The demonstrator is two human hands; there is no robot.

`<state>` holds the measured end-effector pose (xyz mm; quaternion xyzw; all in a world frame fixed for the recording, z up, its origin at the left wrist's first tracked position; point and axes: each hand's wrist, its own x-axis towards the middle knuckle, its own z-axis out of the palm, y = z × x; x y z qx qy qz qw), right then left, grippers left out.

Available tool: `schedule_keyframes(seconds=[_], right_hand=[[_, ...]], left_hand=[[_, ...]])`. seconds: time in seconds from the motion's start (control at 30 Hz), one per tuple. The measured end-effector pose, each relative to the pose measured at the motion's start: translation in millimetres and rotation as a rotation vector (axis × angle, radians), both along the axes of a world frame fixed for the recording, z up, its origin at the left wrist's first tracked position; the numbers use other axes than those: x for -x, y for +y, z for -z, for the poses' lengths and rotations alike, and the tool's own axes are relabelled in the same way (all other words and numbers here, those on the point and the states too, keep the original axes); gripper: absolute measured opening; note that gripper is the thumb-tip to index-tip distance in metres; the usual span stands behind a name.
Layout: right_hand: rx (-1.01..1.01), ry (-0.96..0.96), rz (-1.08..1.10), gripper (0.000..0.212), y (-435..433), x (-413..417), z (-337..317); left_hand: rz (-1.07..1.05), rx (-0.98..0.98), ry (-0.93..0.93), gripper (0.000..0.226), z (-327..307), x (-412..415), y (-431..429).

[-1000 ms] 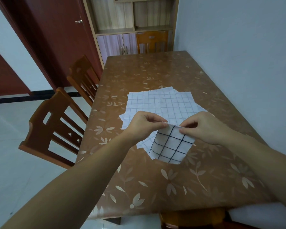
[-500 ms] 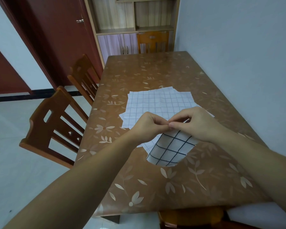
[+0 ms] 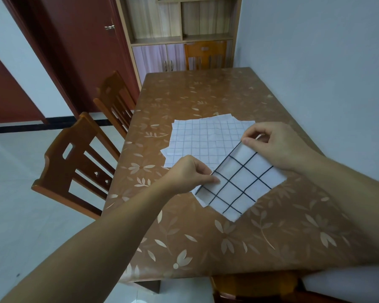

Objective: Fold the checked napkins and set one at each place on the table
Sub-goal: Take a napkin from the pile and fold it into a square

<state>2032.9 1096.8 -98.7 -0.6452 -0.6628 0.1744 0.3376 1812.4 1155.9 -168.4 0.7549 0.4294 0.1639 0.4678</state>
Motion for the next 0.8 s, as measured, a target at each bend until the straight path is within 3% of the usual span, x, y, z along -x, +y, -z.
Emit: schedule_keyframes(seconds=[0.17, 0.33, 0.47, 0.6, 0.7, 0.8], right_hand=[[0.011, 0.067, 0.053, 0.007, -4, -10, 1], [0.435, 0.039, -0.021, 0.015, -13, -26, 9], [0.469, 0.116, -0.029, 0.010, -15, -36, 18], [0.415, 0.294, 0.022, 0.007, -14, -38, 26], [0.398, 0.235, 0.076, 0.013, -16, -32, 36], [0.298, 0.231, 0.189, 0.013, -17, -22, 46]], left_hand=[[-0.006, 0.075, 0.047, 0.021, 11, 15, 6], [0.006, 0.180, 0.032, 0.033, 18, 23, 10], [0.040, 0.243, 0.030, 0.014, 23, 26, 10], [-0.099, 0.484, -0.253, 0.016, 20, 19, 4], [-0.283, 0.594, -0.536, 0.025, 16, 6, 2], [-0.377, 0.654, -0.703, 0.024, 15, -9, -5]])
